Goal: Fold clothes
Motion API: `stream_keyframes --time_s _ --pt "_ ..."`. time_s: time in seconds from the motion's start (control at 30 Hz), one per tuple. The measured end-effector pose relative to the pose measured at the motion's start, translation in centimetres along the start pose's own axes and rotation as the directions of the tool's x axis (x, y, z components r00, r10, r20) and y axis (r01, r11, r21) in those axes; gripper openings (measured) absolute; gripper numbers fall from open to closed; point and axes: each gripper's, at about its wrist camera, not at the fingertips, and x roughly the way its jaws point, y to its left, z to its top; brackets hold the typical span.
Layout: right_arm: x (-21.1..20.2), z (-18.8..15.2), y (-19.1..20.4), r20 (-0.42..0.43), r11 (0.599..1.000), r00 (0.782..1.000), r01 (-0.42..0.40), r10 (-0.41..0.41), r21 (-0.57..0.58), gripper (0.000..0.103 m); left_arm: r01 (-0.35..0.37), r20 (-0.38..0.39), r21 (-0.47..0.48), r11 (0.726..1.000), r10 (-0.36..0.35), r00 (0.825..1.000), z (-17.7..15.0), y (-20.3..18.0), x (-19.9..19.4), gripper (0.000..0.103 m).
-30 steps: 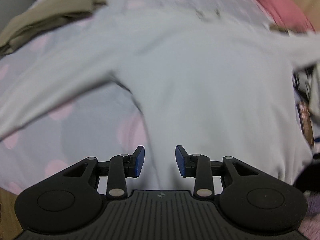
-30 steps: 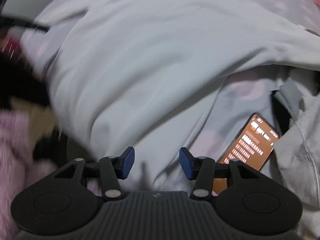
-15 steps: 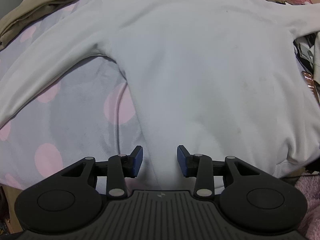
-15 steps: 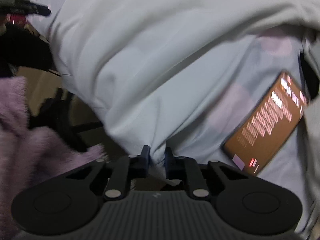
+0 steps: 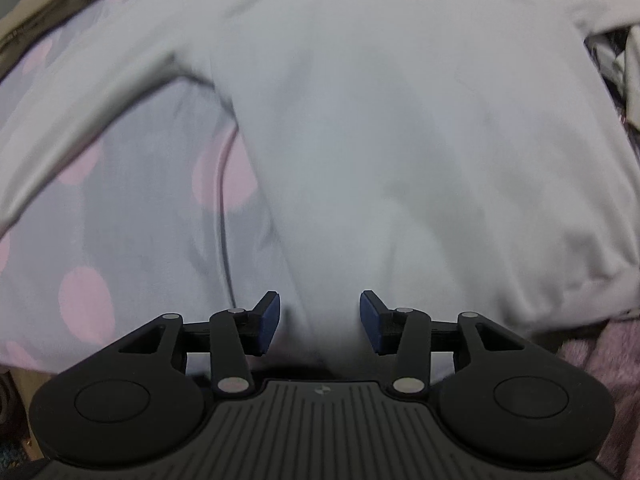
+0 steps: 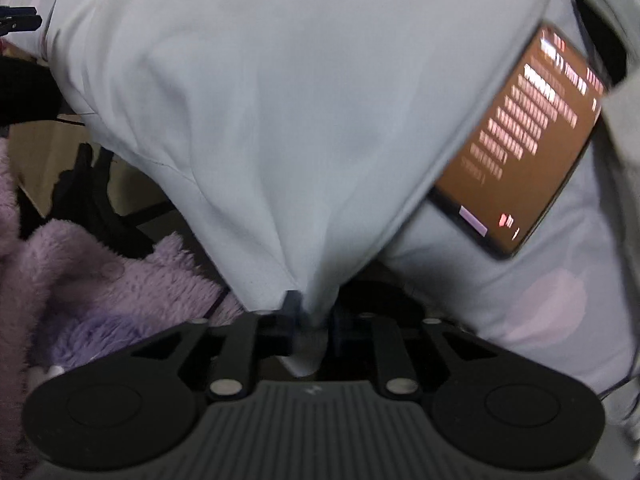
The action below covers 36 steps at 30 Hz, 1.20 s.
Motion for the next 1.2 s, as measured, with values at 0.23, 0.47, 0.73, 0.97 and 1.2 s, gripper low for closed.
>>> stream_keyframes --time_s 0.23,0.47,0.73,0.97,1.2 --pt "-2.6 1.1 -1.3 0.166 0.999 0.985 0.037 -0.043 0.039 0.048 0.003 -0.117 0.048 0.999 0.003 0.993 -1.4 -1.4 3.4 0.043" --pt "-2.4 1.8 -3.3 0.225 0.991 0.974 -0.013 -0.017 0.131 0.049 0.021 -0.134 0.024 0.999 -0.017 0.991 -0.9 -1.9 4.7 0.014" --pt "-1.4 1.5 -3.1 0.157 0.993 0.988 -0.017 -0.002 0.121 0.003 0.032 -0.146 0.050 0.998 -0.024 0.989 -1.3 -1.4 3.4 0.000" --pt "-2.0 1.3 -3.7 0.129 0.990 0.992 -0.006 -0.013 0.141 0.003 0.036 -0.165 0.021 0.999 -0.032 0.986 -0.9 -0.5 3.6 0.001" --pt "-1.3 1.1 -3.5 0.063 0.992 0.997 -0.061 0.054 0.112 0.059 0.046 -0.239 0.089 0.995 -0.023 0.971 -1.1 -2.1 5.7 0.039"
